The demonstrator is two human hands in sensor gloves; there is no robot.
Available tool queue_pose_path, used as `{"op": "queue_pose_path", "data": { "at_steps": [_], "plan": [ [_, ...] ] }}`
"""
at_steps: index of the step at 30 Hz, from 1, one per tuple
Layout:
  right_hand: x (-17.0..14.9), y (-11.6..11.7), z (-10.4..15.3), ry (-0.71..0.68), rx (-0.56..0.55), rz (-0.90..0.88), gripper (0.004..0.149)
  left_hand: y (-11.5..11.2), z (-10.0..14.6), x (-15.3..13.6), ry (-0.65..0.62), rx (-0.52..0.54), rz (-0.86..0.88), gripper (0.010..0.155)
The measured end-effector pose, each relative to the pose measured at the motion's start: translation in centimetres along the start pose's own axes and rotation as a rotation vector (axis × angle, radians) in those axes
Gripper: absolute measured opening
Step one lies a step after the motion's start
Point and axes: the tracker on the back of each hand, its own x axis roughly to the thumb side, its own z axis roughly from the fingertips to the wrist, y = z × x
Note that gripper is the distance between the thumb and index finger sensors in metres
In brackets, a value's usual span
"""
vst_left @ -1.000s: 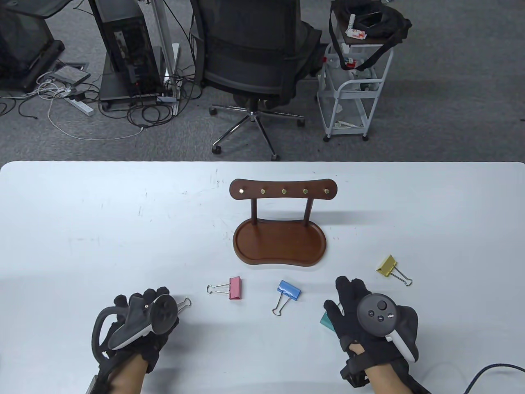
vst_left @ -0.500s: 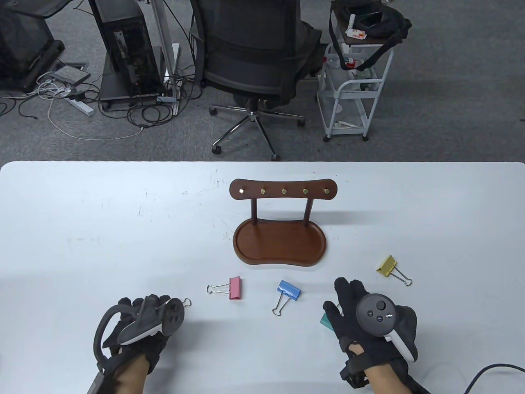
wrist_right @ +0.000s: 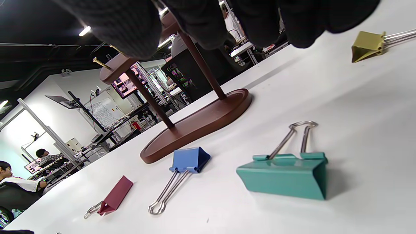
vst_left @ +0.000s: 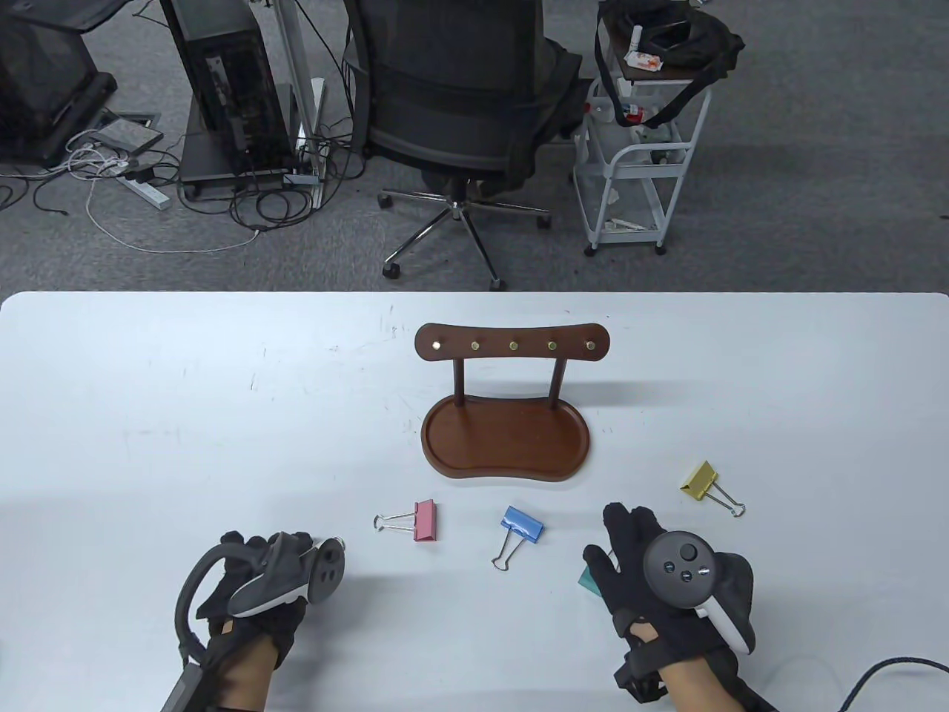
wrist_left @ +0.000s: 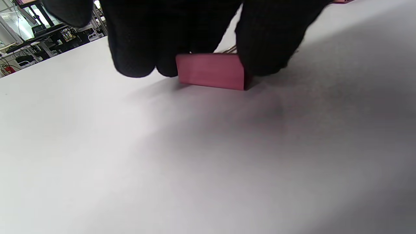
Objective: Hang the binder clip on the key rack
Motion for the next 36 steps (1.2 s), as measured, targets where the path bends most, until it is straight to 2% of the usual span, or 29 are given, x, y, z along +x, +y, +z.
{"op": "queue_pose_path", "data": {
  "at_steps": [8, 17, 26, 36],
  "plan": [
    [0.0, 0.0, 0.0, 0.0, 0.0, -0.001, 0.073, 0.2, 0.4, -0.2, 0.015, 0.069, 0.051, 0.076],
    [-0.1, 0.0, 0.0, -0.002, 0.0, -0.003, 0.073, 1.8, 2.2, -0.3, 0.086, 0.208, 0.185, 0.076],
    [0.1, 0.3, 0.0, -0.005, 0.01, -0.008, 0.073, 4.6, 3.9, 0.0, 0.162, 0.396, 0.292, 0.076],
    [0.1, 0.3, 0.0, -0.009, 0.013, -0.009, 0.073, 8.1, 4.6, 0.7, 0.205, 0.499, 0.37, 0.077]
  ]
}}
